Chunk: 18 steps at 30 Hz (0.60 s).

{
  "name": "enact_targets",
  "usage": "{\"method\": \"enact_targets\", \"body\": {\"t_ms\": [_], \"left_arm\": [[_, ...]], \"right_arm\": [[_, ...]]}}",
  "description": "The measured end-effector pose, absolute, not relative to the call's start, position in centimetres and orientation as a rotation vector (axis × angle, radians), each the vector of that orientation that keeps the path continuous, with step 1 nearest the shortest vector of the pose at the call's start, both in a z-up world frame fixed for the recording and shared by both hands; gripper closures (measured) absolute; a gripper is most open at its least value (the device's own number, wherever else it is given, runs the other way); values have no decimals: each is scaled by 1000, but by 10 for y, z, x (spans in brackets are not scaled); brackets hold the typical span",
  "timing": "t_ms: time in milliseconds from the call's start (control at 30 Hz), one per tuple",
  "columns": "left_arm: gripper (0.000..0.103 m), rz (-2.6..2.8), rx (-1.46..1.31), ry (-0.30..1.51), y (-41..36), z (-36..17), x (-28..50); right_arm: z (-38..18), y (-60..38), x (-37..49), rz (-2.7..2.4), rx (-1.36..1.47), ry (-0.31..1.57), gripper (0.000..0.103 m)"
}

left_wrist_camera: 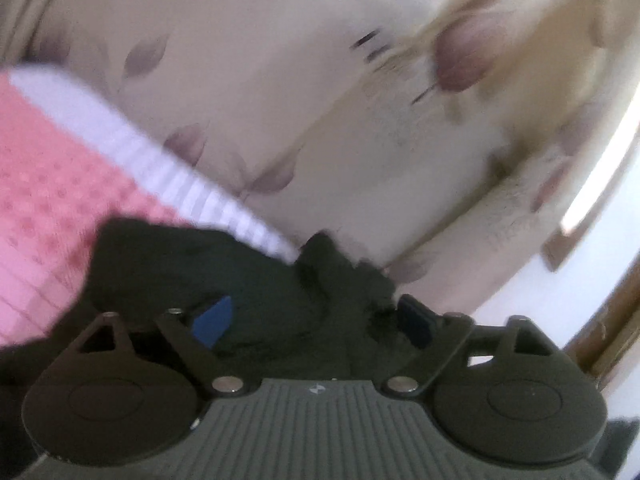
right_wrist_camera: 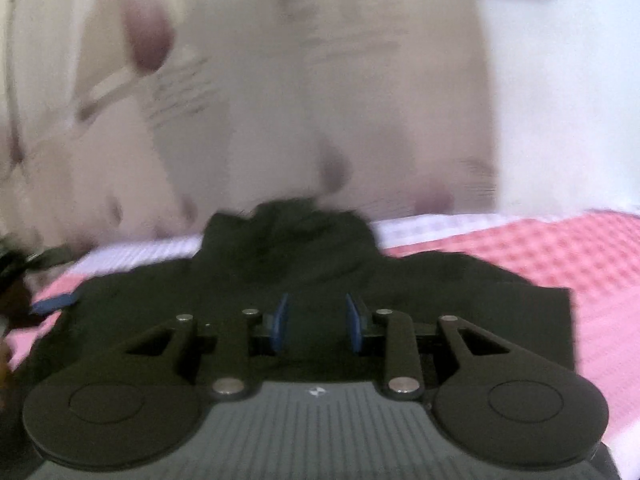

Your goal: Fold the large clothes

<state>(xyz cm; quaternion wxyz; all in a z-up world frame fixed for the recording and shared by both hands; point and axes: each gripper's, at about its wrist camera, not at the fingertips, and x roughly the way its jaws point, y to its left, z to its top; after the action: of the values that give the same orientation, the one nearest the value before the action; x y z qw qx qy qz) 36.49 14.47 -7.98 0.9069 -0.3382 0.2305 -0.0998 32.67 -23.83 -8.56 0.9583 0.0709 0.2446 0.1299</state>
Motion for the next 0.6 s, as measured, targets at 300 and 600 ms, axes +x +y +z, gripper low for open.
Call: {"method": "enact_targets", "body": {"t_ms": [300, 600], "left_arm": [[83, 6, -621, 560, 177, -129, 398], [32, 20, -489, 489, 165, -89, 369]], "right_arm": [[-129, -204, 360, 274, 14, 652, 74], [-86, -227, 348, 293, 92, 563, 71]]}}
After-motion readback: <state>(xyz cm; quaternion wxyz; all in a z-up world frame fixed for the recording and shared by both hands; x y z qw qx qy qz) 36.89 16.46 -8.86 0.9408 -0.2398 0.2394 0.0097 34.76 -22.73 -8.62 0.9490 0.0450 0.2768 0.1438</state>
